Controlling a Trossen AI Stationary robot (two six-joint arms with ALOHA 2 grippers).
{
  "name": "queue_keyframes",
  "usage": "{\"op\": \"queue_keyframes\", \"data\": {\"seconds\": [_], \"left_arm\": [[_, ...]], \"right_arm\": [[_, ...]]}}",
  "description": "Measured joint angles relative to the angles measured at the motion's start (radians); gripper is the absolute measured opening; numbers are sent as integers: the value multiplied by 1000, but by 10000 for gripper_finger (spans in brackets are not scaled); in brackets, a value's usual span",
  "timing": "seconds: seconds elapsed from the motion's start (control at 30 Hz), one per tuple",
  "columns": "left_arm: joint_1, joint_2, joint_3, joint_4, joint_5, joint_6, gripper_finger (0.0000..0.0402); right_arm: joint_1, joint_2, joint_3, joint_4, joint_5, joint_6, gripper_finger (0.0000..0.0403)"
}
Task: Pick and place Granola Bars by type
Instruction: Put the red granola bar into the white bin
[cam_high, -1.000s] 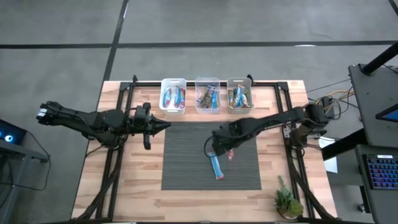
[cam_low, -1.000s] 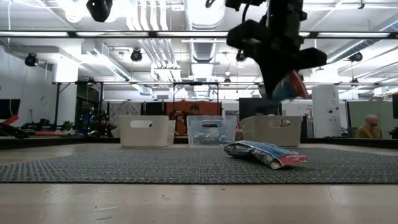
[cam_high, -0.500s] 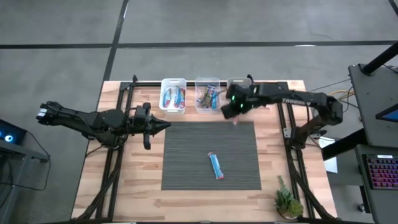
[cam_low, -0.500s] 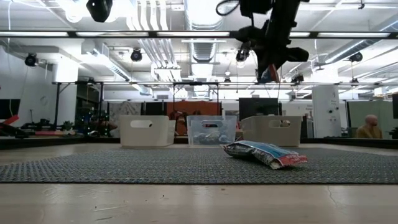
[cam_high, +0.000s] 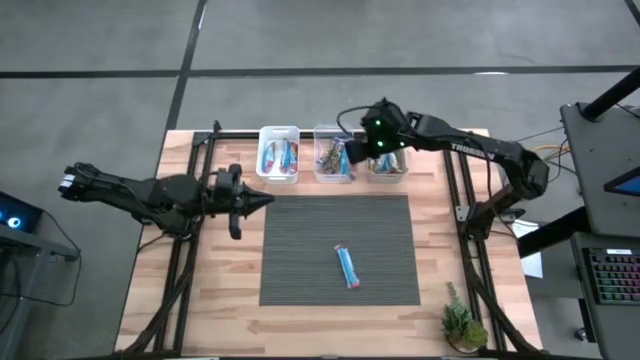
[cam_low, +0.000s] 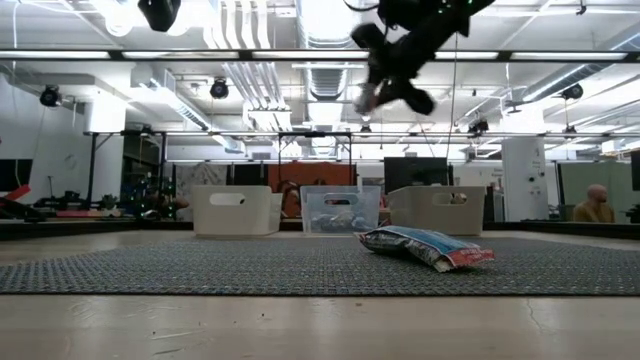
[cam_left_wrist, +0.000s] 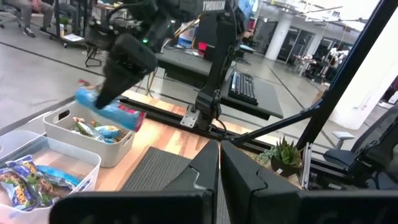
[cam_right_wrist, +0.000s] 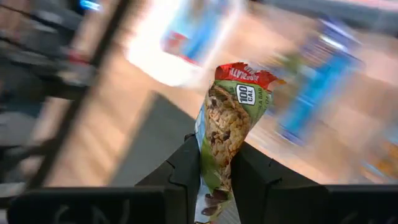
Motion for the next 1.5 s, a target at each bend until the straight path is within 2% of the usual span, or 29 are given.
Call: {"op": "queue_keyframes", "data": {"seconds": [0.2,0.4,0.6,0.87,1.1,1.27,1.5], "left_arm": [[0,0,20,-1,0,0,0],[0,-1,38,0,0,-4,0],[0,-1,40,-1,0,-5,0],[0,-1,38,-1,-8,-3,0],[1,-1,38,0,-34,-4,0],[1,-1,37,0,-52,-30,0],[0,-1,37,0,-55,-40,0]], "right_arm": [[-3,76,11,235,-103,33,68],[-11,232,140,238,-176,13,68],[-10,391,351,238,-228,-47,68],[-13,611,689,86,-249,-252,68],[-28,797,920,-22,-246,-275,68],[-24,880,996,-40,-250,-219,68],[-27,906,1001,-28,-242,-135,68]]}}
